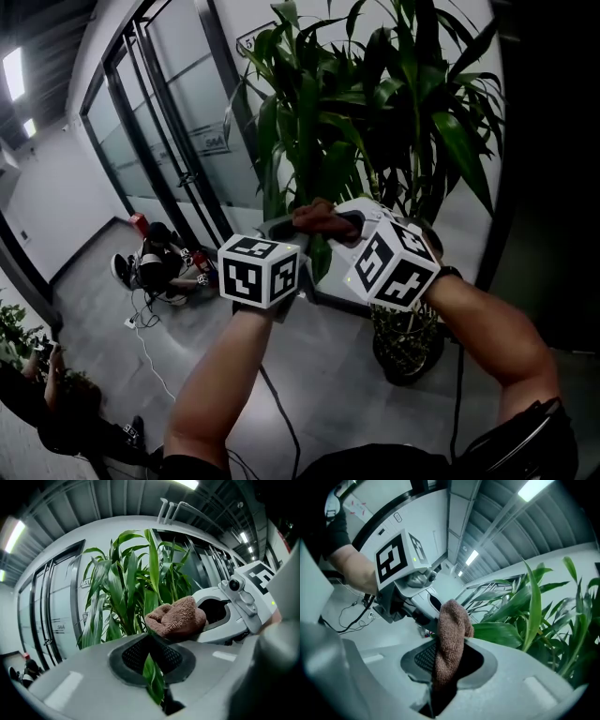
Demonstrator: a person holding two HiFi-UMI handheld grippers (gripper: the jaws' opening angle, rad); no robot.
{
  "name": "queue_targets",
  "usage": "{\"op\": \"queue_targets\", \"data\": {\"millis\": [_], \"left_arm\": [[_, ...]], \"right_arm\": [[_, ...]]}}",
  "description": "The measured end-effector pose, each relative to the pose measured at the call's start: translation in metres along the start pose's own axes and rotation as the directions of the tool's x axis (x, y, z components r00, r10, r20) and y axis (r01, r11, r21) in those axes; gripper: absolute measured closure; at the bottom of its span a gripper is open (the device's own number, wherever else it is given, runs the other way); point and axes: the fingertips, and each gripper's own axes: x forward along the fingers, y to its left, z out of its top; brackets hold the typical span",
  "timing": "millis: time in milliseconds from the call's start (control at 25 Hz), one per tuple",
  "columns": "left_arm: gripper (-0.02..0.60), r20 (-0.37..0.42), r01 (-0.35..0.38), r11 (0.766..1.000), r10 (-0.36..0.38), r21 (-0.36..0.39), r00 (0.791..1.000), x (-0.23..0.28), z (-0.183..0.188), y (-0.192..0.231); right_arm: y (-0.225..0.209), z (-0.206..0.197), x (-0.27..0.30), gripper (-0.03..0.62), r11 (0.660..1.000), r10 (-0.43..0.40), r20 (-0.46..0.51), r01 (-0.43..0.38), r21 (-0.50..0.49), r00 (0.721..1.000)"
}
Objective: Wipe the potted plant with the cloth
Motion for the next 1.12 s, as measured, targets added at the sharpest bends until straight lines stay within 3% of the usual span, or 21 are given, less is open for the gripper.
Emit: {"op": "queue_targets", "data": {"millis": [320, 680, 960, 1120], "left_arm": [[0.52, 0.014, -0.014, 1.0, 0.014, 0.023, 1.0, -0.029, 0.001, -0.032], [0.516, 0.007, -0.039, 0.999, 0.039, 0.011, 0.999, -0.045, 0.02, -0.074], [0.502, 0.092, 0.101, 0.993, -0.095, -0.063, 0.991, -0.005, 0.041, -0.143], [0.485, 0.12, 0.213, 0.973, -0.202, -0.085, 0.972, 0.03, 0.052, -0.183]], "right_arm": [[0.014, 0.004, -0.042, 0.525, 0.997, 0.077, 0.083, -0.075, -0.024, 0.994], [0.0, 0.0, -0.081, 0.525, 0.997, 0.067, 0.164, -0.061, -0.04, 0.984], [-0.014, -0.037, -0.143, 0.525, 0.999, -0.002, 0.17, 0.01, -0.043, 0.985], [-0.035, -0.077, -0.183, 0.525, 0.997, -0.072, 0.101, 0.072, 0.004, 0.992]]}}
